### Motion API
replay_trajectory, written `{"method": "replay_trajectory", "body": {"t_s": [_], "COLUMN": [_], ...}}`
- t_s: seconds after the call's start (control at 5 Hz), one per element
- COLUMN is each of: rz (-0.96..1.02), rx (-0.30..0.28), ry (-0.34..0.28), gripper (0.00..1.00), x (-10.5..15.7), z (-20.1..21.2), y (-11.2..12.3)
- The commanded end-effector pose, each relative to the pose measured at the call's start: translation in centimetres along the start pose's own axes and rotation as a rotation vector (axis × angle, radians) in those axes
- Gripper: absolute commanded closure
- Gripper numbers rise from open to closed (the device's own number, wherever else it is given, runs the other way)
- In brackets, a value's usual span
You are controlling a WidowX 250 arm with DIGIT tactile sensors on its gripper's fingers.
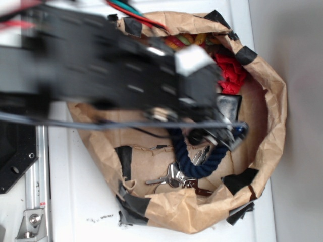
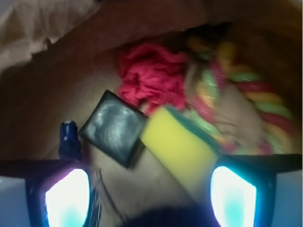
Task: Grab the blue rope.
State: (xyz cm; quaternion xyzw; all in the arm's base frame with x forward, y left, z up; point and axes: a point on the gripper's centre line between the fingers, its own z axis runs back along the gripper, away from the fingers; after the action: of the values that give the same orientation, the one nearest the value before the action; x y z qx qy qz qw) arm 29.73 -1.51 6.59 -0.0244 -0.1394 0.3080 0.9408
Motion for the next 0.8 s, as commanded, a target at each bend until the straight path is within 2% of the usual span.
{"method": "replay_trajectory", "body": {"t_s": [0.0, 0.2, 0.4, 0.6], "rz": [-0.009, 0.036, 0.047, 0.041], "rx": [-0.052, -0.043, -0.018, -0.031], "ry": [0.058, 0.089, 0.091, 0.094], "gripper": [0.0, 0.0, 0.0, 0.0], "x": [-0.1, -1.3, -2.0, -2.0], "z": [-0.7, 0.0, 0.3, 0.1], "y": [-3.8, -3.6, -3.6, -4.2]}}
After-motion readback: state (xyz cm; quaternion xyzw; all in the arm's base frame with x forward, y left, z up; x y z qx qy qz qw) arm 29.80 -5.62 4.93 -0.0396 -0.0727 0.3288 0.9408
